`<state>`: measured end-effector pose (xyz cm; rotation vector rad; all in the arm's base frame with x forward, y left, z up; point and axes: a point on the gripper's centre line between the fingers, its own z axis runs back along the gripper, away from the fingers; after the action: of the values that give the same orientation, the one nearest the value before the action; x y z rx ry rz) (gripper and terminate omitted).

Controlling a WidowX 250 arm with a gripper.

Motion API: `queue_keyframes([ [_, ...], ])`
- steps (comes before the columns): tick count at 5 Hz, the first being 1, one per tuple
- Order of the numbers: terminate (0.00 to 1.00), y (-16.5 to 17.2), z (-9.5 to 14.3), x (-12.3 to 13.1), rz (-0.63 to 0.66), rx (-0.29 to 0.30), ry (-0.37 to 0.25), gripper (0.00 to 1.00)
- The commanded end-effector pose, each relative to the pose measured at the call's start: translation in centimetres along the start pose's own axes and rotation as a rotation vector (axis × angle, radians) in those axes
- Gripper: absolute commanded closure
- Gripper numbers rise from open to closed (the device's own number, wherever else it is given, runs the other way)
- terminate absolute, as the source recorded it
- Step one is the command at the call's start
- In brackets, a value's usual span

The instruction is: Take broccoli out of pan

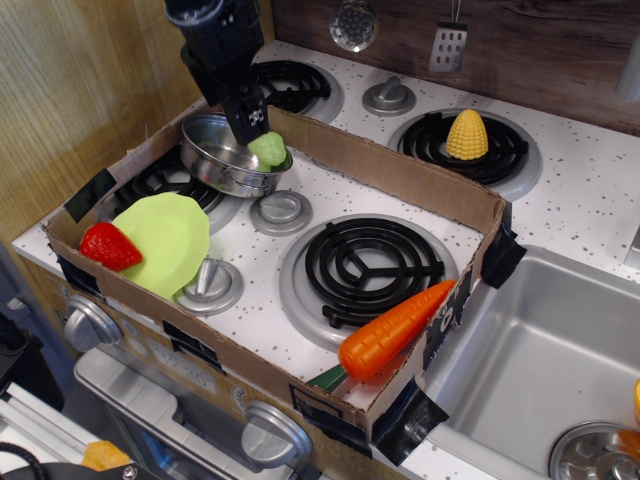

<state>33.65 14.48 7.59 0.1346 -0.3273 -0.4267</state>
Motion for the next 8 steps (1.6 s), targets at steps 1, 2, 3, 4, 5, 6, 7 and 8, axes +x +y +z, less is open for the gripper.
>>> queue_keyframes([
  [1, 0.00, 1.5, -1.0, 2.5, -0.001, 0.014, -0.073, 0.00],
  [2, 0.00, 1.2, -1.7, 2.7, 0.011, -0.005, -0.079, 0.00],
  [3, 0.00, -0.3, -1.5, 2.4, 0.052, 0.004, -0.070, 0.00],
  [4, 0.00, -1.1, -2.2, 1.3, 0.064, -0.018, -0.079, 0.00],
  [5, 0.00, -1.4, -3.1, 1.0, 0.062, -0.047, -0.083, 0.00],
  [6, 0.00, -1.2, -3.1, 1.0, 0.056, -0.043, -0.078, 0.00],
  [7, 0.00, -1.0, -2.8, 1.1, 0.052, -0.034, -0.065, 0.00],
  [8, 0.00, -0.9, -2.5, 1.2, 0.053, -0.024, -0.048, 1.00],
])
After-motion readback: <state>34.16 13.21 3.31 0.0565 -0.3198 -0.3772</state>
